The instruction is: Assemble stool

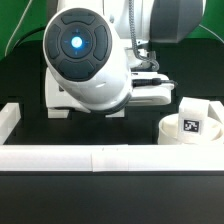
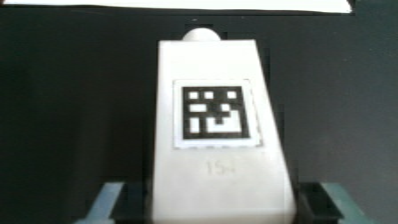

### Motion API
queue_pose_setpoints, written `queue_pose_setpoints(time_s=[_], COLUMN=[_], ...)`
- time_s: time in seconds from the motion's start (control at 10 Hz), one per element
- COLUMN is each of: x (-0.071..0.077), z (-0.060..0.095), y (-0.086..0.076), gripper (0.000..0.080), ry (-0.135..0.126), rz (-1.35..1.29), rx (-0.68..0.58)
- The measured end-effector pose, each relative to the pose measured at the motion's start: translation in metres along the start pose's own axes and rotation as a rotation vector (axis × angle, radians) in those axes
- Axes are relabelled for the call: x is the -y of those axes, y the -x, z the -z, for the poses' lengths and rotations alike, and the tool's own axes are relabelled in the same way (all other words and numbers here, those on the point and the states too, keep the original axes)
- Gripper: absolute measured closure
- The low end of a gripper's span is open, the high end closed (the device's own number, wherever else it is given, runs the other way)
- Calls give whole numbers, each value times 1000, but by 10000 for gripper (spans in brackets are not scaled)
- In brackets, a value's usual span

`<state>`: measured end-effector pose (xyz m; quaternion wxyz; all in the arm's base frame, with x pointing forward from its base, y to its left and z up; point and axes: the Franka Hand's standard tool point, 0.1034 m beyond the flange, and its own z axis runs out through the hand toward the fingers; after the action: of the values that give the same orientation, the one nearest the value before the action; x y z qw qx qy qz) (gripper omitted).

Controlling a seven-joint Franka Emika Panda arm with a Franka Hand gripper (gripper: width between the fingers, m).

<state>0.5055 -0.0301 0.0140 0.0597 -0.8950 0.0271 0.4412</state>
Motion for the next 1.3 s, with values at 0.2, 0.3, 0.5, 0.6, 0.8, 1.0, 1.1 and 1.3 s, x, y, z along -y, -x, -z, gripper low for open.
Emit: queue_pose_setpoints(time_s=[0.2,0.3,0.5,0.6,0.8,1.0,1.1,1.3], x=[7,17,22,21,36,61,76,77], z=[41,61,71,71,93,111,127,128], y=[18,37,40,38,28,55,57,51], gripper=[464,464,464,464,462,462,462,462], ry=[1,2,6,6,48,63,76,80], rz=[26,37,37,36,60,75,90,94], rx=[-72,-82,-126,-132,-349,-472,-568,-704])
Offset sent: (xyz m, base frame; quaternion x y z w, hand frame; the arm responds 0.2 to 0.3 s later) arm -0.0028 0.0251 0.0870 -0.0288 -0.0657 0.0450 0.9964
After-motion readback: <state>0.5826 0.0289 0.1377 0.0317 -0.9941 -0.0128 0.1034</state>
